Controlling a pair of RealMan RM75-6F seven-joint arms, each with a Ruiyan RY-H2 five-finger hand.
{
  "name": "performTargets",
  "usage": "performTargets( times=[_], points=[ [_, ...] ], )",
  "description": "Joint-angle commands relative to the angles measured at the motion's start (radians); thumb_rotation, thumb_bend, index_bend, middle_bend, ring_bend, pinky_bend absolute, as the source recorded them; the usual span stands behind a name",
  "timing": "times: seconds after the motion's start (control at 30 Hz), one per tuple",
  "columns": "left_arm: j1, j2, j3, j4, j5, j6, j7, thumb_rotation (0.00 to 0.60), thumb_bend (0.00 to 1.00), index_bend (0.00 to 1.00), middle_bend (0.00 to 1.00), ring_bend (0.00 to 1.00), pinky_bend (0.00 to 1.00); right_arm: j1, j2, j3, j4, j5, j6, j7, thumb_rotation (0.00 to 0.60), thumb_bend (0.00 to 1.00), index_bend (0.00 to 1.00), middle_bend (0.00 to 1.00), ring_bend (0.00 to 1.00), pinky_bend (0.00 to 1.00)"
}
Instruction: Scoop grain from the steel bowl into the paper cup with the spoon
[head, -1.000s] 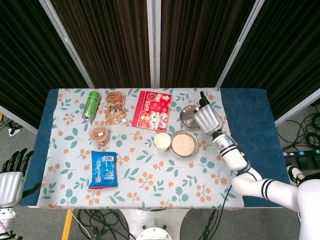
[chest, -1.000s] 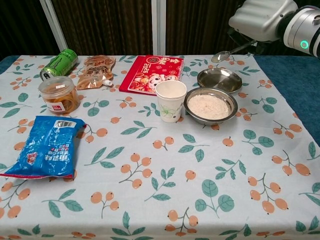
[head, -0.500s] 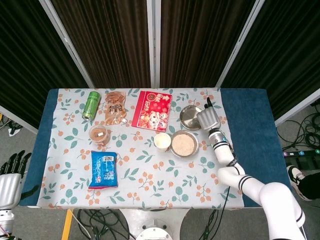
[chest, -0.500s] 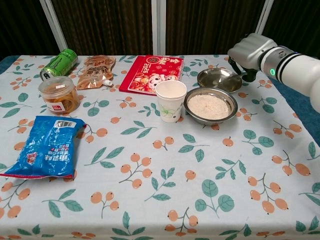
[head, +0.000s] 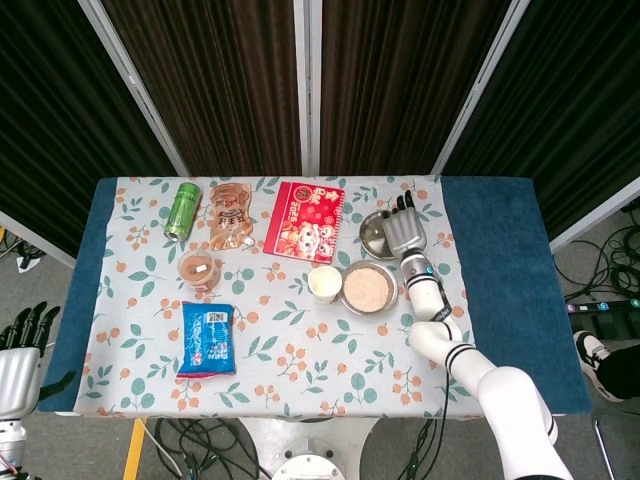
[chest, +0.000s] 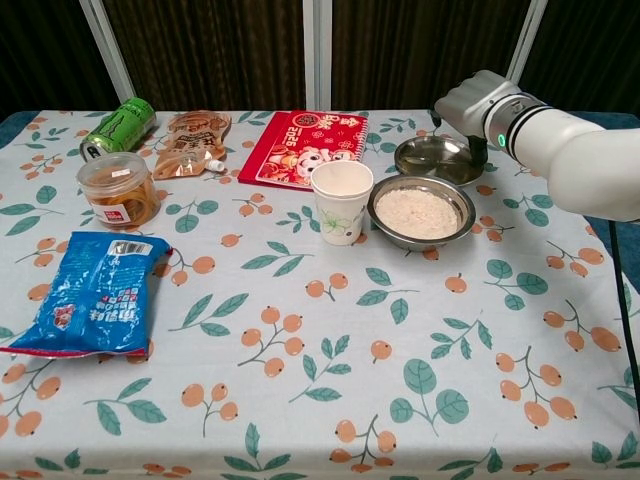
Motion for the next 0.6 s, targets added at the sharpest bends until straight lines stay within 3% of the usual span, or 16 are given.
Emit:
performTargets(
  times=[0.03,0.17,0.37,0.5,0.6],
  points=[
    [-0.001,0.002,0.0,-0.002,0.004,0.002,-0.001,0.6,0.06,0.17,0.16,0.1,0.2,-0.017,0.035,0.02,-0.048,0.002,0.023,0.03,0.6,0.13,0.14,0.24,0.04,0.0],
    [-0.007,0.007,-0.006,-0.002,0.005,-0.001,-0.001,0.6,0.06,0.17,0.16,0.1,0.2,-0.089,0.186,0.028,-0.271,-0.043,0.126,0.109,0.6,0.13,0.13,0.26,0.07,0.0],
    [-0.027,0.01,-0.02,0.001,0.007,-0.013,0.001,0.6,0.06,0.17,0.16,0.1,0.2,-0.334,0.589,-0.016,-0.875,-0.159,0.385,0.239,0.6,0.15,0.16,0.28,0.11,0.0],
    [-0.033,0.011,-0.025,0.002,-0.002,-0.022,0.002,0.6,0.06,0.17,0.16,0.1,0.2,-0.494,0.764,-0.065,-1.086,-0.275,0.496,0.46,0.6,0.19,0.16,0.25,0.07,0.0],
    [-0.034,0.013,-0.025,-0.003,-0.008,-0.025,0.011,0.6,0.06,0.17,0.16,0.1,0.2,-0.605,0.845,-0.121,-1.154,-0.383,0.58,0.631,0.6,0.22,0.16,0.23,0.05,0.0]
  ],
)
